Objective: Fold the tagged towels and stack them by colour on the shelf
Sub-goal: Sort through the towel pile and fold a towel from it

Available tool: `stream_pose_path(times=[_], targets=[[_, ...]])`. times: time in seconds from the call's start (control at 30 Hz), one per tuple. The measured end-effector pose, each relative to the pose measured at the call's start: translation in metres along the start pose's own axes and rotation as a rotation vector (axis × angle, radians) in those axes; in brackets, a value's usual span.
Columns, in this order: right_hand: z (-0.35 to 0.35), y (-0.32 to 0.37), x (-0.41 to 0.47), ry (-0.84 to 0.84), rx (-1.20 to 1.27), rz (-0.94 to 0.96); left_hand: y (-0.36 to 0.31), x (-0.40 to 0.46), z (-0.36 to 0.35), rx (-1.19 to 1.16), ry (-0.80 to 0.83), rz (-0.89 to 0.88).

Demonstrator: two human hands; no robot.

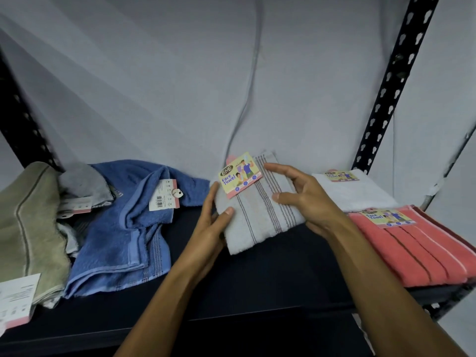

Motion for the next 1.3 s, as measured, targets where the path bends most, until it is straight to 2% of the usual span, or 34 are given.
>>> stream_pose_path(times=[0.07,0.17,0.37,0.6,0.77,1.07,1.17,1.3], targets=[[0.002,0.005,0.001,-0.012,0.052,0.016,-0.003,0.002,-0.004,-0.158,0.058,-0.003],[0.005,0.004,0.001,0.001,0.008,0.018,-0.007,0.009,-0.008,-0.175,0.049,-0.022],[0.028,-0.017,0.005,0.059,-0.205,-0.176,-0.004,0.028,-0.014,0.083,0.049,0.026],[0.07,-0.021,0.033,0.108,-0.415,-0.271,-0.009,0.067,-0.036,0.33,0.048,0.074],[0.1,-0.032,0.051,0.132,-0.582,-0.26,0.002,0.105,-0.051,0.467,0.014,0.123],[0.123,-0.076,0.067,0.297,-0.968,-0.231,0.026,0.141,-0.073,0.647,-0.035,0.148],[0.124,-0.086,0.066,0.374,-1.037,-0.248,0.034,0.149,-0.071,0.732,-0.038,0.167],[0.13,-0.094,0.068,0.371,-1.082,-0.232,0.031,0.157,-0.074,0.934,-0.086,0.108]])
Point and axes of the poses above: each hand's wrist, its own x-axis towards the middle knuckle, its own z-axis out of the back of the hand, y = z × x, the point moved 9 cm from there along x, towards the middle knuckle, and after that the axes turned 13 degrees about z, right-handed, at the moved point
